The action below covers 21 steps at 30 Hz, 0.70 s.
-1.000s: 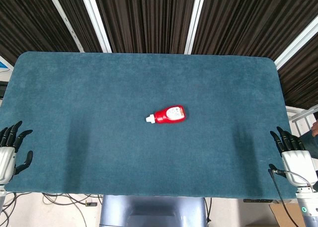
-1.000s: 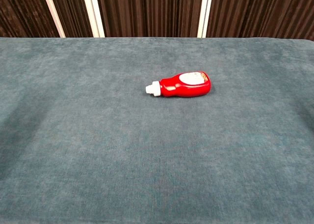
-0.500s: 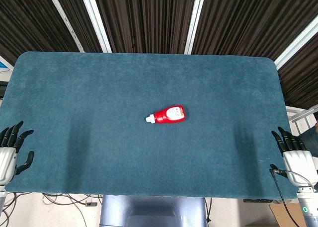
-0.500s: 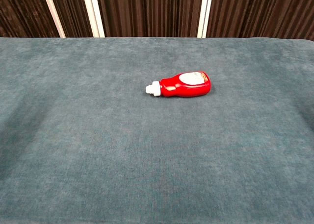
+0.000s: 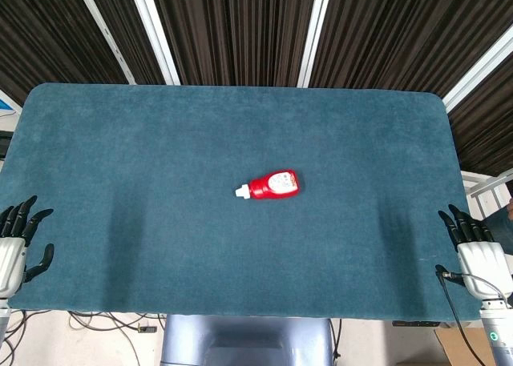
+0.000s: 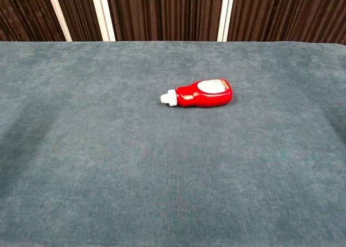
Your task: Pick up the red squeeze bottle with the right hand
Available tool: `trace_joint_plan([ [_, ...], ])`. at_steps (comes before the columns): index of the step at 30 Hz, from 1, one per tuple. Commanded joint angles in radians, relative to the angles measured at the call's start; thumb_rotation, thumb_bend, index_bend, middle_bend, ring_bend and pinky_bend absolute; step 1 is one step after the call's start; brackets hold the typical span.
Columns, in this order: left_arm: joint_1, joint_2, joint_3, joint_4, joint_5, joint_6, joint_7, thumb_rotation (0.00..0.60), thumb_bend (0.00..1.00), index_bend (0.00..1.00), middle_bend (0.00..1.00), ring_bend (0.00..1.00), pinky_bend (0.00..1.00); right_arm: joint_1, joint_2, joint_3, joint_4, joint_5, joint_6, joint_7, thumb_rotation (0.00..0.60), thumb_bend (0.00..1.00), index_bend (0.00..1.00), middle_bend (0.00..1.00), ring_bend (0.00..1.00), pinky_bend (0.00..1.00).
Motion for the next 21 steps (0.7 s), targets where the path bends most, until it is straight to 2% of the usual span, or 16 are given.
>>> trace_joint_plan([
  [1, -0.001, -0.001, -0.002, -0.007, -0.003, -0.001, -0.002, 0.600, 0.45, 0.17, 0.00, 0.00, 0.00, 0.008, 0.024, -0.010, -0.021, -0.018, -0.015, 0.058, 0.600, 0.14, 0.09, 0.06, 0.11, 0.18],
  [6, -0.005, -0.004, 0.001, -0.012, -0.001, -0.011, 0.008, 0.600, 0.45, 0.17, 0.00, 0.00, 0.00, 0.101, 0.109, -0.003, -0.060, -0.030, -0.159, 0.201, 0.600, 0.14, 0.09, 0.07, 0.12, 0.18],
  [10, -0.010, -0.008, 0.002, -0.017, -0.006, -0.023, 0.020, 0.600, 0.45, 0.17, 0.00, 0.00, 0.00, 0.240, 0.144, 0.026, -0.087, -0.020, -0.360, 0.172, 0.600, 0.14, 0.08, 0.08, 0.12, 0.18],
  [12, -0.012, -0.008, 0.001, -0.018, -0.010, -0.028, 0.022, 0.600, 0.45, 0.17, 0.00, 0.00, 0.00, 0.285, 0.143, 0.041, -0.096, -0.005, -0.423, 0.154, 0.600, 0.14, 0.08, 0.07, 0.11, 0.18],
  [16, -0.016, -0.004, -0.008, -0.026, -0.035, -0.040, 0.020, 0.600, 0.45, 0.17, 0.00, 0.00, 0.00, 0.432, 0.102, 0.093, -0.096, 0.062, -0.618, 0.098, 0.600, 0.14, 0.08, 0.06, 0.11, 0.18],
  [21, -0.019, 0.010, -0.012, -0.039, -0.053, -0.055, 0.003, 0.600, 0.45, 0.17, 0.00, 0.00, 0.00, 0.583, -0.011, 0.146, -0.039, 0.165, -0.787, -0.007, 0.600, 0.14, 0.08, 0.06, 0.11, 0.18],
])
